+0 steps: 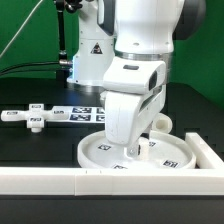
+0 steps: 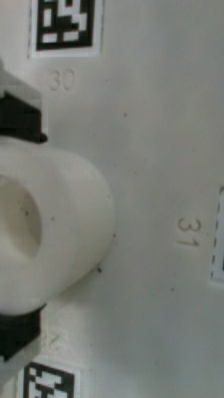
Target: Assemble round table
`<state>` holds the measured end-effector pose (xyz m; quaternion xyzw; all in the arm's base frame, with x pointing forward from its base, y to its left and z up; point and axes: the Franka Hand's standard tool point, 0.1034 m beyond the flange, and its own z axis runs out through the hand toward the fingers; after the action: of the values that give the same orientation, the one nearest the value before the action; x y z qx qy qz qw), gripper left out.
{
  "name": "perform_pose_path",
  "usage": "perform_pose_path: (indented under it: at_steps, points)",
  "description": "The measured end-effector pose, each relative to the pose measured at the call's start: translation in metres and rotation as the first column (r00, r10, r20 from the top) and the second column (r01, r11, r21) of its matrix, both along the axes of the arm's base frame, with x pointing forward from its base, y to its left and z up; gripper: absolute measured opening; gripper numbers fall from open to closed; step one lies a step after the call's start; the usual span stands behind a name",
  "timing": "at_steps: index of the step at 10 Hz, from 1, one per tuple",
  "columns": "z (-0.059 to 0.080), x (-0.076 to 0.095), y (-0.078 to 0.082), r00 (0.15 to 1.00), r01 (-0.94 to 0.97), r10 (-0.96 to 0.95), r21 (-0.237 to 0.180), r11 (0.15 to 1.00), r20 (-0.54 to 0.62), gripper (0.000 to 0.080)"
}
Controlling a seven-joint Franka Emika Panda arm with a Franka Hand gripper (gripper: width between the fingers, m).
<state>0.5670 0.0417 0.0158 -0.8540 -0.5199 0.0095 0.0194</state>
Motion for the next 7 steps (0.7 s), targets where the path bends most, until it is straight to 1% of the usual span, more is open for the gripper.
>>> perform_pose_path:
  at_steps: [1,2,3,4,5,7]
  points:
    - [0.000,0.000,0.000,1.000,0.000,0.000,0.000,1.000,0.000,0.0490]
    - [0.000,0.000,0.000,1.000,0.000,0.000,0.000,1.000,0.000,0.0597]
    - [0.002,0.000,-0.001,1.000,0.003,-0.003,0.000,1.000,0.003,0.0597]
    - [0.011,-0.002,-0.006,1.000,0.012,-0.012,0.000,1.000,0.014,0.0639]
    - [0.019,-0.008,-0.010,0.999,0.027,-0.027,-0.002,1.000,0.017,0.0646]
    - [0.038,-0.024,-0.007,0.994,0.106,-0.106,-0.010,0.994,0.019,0.0649]
